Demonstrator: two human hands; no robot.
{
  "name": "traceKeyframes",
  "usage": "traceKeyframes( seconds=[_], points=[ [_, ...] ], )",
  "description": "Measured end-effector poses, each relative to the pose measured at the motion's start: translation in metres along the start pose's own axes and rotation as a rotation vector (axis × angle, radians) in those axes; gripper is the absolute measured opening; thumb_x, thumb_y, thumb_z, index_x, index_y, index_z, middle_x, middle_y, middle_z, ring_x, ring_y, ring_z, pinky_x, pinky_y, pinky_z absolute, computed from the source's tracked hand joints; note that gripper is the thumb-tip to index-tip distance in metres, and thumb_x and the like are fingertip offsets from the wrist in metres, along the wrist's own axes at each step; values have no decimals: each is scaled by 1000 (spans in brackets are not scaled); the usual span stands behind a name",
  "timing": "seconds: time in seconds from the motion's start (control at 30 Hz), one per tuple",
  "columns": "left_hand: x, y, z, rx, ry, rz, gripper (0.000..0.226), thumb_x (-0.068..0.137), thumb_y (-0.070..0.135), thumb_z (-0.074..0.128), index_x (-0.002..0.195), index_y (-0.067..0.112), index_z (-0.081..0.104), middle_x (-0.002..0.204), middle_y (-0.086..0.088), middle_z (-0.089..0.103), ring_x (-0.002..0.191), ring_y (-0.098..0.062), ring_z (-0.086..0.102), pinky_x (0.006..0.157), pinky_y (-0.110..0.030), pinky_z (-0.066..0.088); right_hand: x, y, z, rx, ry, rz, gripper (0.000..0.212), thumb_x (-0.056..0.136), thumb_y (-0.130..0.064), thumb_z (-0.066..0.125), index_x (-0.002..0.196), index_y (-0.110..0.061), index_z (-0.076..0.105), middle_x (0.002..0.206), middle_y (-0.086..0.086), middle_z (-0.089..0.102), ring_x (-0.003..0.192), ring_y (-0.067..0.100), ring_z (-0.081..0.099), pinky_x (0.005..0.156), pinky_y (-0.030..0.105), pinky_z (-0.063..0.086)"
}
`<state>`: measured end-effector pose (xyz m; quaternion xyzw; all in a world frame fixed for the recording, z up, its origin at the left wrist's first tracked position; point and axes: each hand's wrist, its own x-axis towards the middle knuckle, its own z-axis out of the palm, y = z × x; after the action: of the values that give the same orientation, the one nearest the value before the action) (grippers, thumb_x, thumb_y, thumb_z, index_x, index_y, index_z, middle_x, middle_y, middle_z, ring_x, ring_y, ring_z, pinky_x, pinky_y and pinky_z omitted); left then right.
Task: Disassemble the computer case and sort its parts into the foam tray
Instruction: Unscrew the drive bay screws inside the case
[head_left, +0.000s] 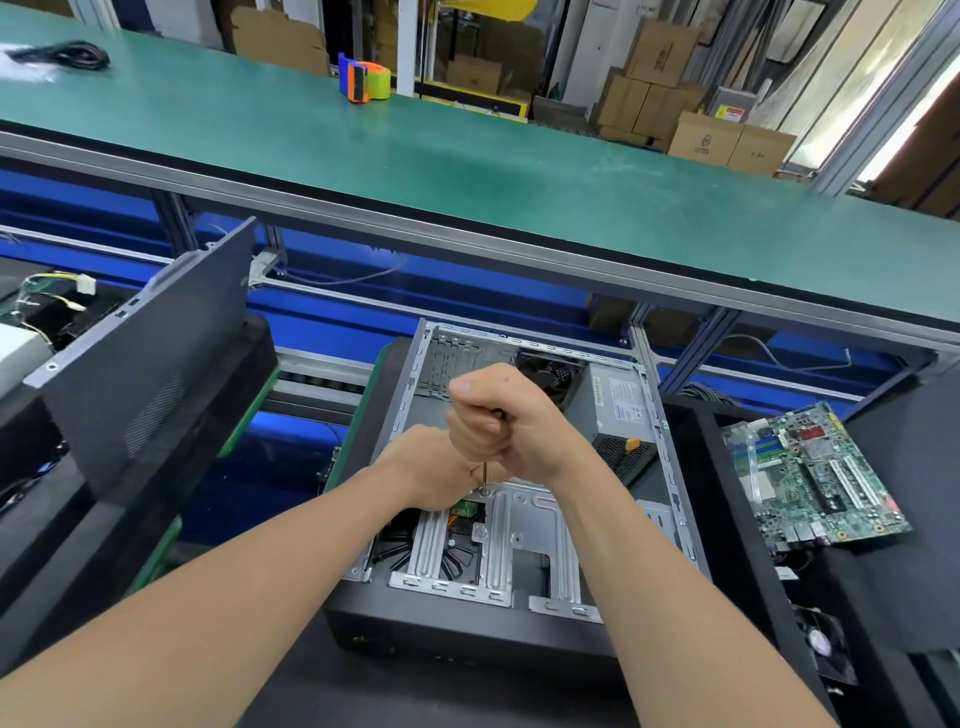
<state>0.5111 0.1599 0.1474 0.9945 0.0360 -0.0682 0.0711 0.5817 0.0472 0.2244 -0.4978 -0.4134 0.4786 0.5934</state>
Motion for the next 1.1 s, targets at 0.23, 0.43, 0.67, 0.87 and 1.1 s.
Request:
traceKeyframes(
  seconds=[0.23, 0.43, 0.67, 0.87, 1.1],
  points=[
    [4, -1, 4, 27, 19, -39, 26, 99, 22, 38, 88, 11, 60, 88, -4, 67, 85, -26, 64, 72, -40, 54, 5, 3, -2, 73, -79, -24, 25, 96, -23, 49, 78, -13, 35, 51, -6, 31, 43, 13, 19, 44, 31, 9],
    [6, 1, 0, 16, -19, -24, 47, 93, 52, 20, 77, 22, 52, 71, 2, 59, 61, -22, 55, 57, -34, 38, -12, 11, 13, -139, 633, -192, 35, 104, -33, 60, 89, -1, 66, 73, 10, 66, 70, 24, 64, 68, 28, 52],
    [3, 1, -2, -5, -3, -16, 34, 100, 32, 31, 67, 25, 35, 67, 6, 47, 54, -13, 39, 54, -34, 29, -2, 18, 41, -78, 1104, -227, 51, 114, -42, 36, 91, -9, 66, 69, 0, 54, 65, 16, 49, 61, 26, 44],
    [2, 0, -1, -3, 25, -11, 35, 100, 34, 33, 67, 24, 37, 68, 4, 53, 54, -15, 44, 50, -33, 25, -3, 21, 40, -31, 934, -290, 49, 104, -49, 46, 67, -16, 49, 57, -1, 29, 52, 16, 24, 53, 35, 19],
    [4, -1, 2, 9, 26, -15, 37, 102, 38, 32, 73, 21, 48, 69, 3, 52, 58, -19, 49, 55, -34, 32, -7, 15, 4, 77, 330, -148, 40, 94, -36, 50, 59, -19, 41, 50, -3, 21, 47, 14, 13, 47, 24, 15]
  ],
)
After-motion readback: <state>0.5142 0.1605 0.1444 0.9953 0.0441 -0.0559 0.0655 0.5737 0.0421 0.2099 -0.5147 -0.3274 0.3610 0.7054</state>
